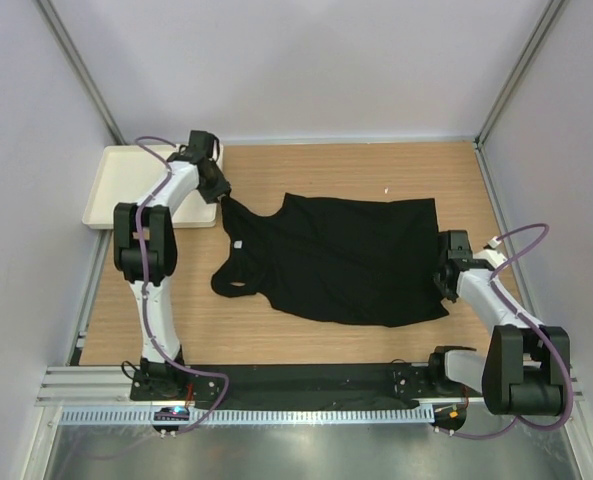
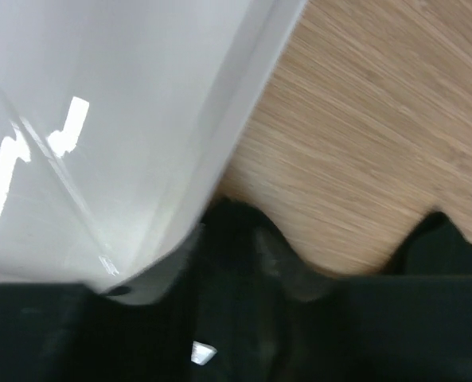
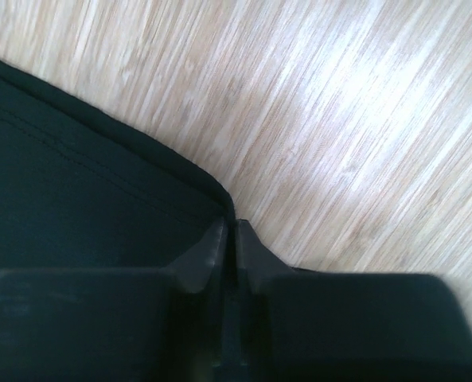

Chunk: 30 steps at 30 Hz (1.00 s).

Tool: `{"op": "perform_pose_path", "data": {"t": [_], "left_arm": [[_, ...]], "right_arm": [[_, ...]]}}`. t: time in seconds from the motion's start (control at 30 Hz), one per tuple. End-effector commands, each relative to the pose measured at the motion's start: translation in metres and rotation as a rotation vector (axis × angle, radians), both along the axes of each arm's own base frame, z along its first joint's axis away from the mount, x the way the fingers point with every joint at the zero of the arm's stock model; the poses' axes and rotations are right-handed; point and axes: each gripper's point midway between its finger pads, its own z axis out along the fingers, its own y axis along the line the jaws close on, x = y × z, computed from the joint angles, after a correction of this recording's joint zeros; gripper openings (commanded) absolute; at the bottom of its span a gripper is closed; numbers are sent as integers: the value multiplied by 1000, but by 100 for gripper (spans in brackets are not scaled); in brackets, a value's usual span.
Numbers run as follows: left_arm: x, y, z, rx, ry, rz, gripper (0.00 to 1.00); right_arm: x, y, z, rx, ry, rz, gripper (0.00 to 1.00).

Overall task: Fold and stack the tank tops
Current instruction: Flatten the tank top out

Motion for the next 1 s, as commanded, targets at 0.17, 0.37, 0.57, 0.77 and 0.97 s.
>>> {"op": "perform_pose_path", "data": {"t": [0.17, 0.37, 0.57, 0.77, 0.97], "left_arm": [[-2, -32, 62, 55, -104, -84, 80], [-68, -58, 100, 147, -151, -176, 83], [-151, -82, 108, 157, -216, -263, 95], [-170, -102, 99, 87, -273, -329, 96], [-108, -138, 104, 130, -274, -397, 92]], "right_arm": [[17, -9, 32, -62, -85, 51, 62], [19, -4, 54, -73, -124, 153, 75], [35, 5, 64, -62, -146, 249, 75], [94, 31, 101, 5, -306, 424, 75], [160, 22, 118, -6, -314, 374, 63]]}}
